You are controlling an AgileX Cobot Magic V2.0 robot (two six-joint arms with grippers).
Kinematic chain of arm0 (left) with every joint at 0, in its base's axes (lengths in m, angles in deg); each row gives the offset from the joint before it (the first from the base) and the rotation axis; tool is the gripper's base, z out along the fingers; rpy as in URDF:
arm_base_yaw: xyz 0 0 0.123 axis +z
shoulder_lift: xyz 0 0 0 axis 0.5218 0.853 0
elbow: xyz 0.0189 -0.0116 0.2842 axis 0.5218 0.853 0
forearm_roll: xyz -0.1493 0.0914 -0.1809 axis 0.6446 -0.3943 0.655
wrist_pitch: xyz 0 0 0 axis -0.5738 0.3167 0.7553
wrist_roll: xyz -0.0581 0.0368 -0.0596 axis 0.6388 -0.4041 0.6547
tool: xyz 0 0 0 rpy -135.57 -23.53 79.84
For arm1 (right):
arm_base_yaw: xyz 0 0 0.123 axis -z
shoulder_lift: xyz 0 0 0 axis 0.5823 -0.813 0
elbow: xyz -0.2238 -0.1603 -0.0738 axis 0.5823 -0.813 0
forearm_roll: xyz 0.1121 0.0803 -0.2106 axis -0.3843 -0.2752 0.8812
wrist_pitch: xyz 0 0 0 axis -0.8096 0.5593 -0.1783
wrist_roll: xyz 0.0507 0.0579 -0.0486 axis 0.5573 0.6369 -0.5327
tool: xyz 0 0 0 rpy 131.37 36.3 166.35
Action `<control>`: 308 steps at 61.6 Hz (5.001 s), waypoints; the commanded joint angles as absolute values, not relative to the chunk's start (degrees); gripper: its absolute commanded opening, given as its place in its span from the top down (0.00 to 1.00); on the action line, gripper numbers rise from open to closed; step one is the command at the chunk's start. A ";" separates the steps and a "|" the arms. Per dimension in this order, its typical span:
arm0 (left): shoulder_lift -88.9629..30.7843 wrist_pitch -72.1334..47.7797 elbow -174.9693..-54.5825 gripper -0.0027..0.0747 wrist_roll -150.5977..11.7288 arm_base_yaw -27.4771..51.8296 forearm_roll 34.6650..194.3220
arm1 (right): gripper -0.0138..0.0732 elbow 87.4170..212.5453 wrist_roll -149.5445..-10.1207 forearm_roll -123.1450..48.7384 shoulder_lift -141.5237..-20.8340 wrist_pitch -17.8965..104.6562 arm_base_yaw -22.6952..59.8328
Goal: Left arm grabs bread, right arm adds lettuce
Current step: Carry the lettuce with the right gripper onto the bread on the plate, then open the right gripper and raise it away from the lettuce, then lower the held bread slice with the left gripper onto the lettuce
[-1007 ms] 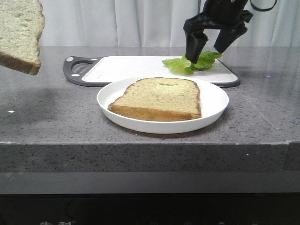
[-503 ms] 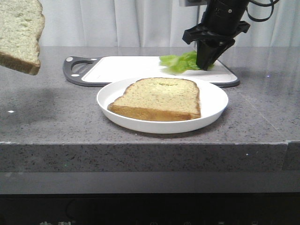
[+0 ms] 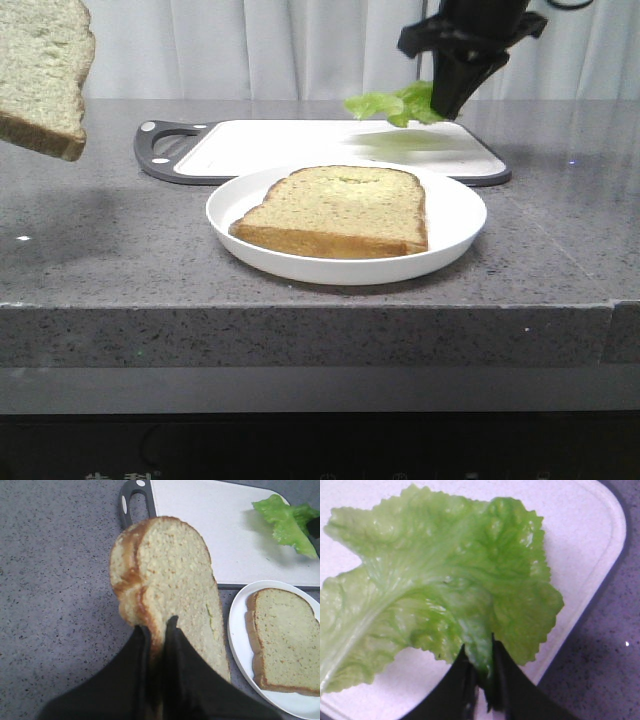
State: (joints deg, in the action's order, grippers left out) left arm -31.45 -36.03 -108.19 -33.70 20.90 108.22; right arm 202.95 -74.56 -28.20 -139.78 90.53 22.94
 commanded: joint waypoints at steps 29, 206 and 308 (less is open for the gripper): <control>-32.41 -31.21 -109.81 0.99 -33.72 21.24 109.17 | 0.91 177.40 -76.27 -28.92 -114.39 77.54 15.57; -32.41 -30.31 -109.81 0.99 -33.72 21.24 109.31 | 0.91 151.62 -72.16 -27.28 -85.18 71.03 5.18; 10.59 -53.25 -128.16 0.99 -64.15 11.53 162.15 | 0.91 126.46 -72.21 -24.66 -57.47 58.39 5.18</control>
